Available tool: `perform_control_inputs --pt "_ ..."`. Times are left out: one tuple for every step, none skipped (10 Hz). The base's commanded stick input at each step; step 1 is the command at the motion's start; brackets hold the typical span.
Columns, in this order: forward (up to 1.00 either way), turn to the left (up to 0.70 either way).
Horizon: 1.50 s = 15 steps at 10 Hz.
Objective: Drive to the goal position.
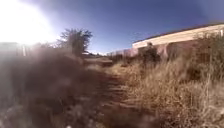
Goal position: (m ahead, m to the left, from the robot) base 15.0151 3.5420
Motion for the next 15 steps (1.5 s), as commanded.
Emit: perform_control_inputs --pt "0.50 0.00" --pt "0.50 0.00" --pt "0.50 0.00" --pt "0.50 0.00" --pt "0.50 0.00" --pt "0.50 0.00" --pt "0.50 0.00" --pt "0.50 0.00" --pt "0.50 0.00" --pt "0.50 0.00" --pt "0.50 0.00" --pt "0.50 0.00" --pt "0.50 0.00" --pt "0.50 0.00" --pt "0.50 0.00"
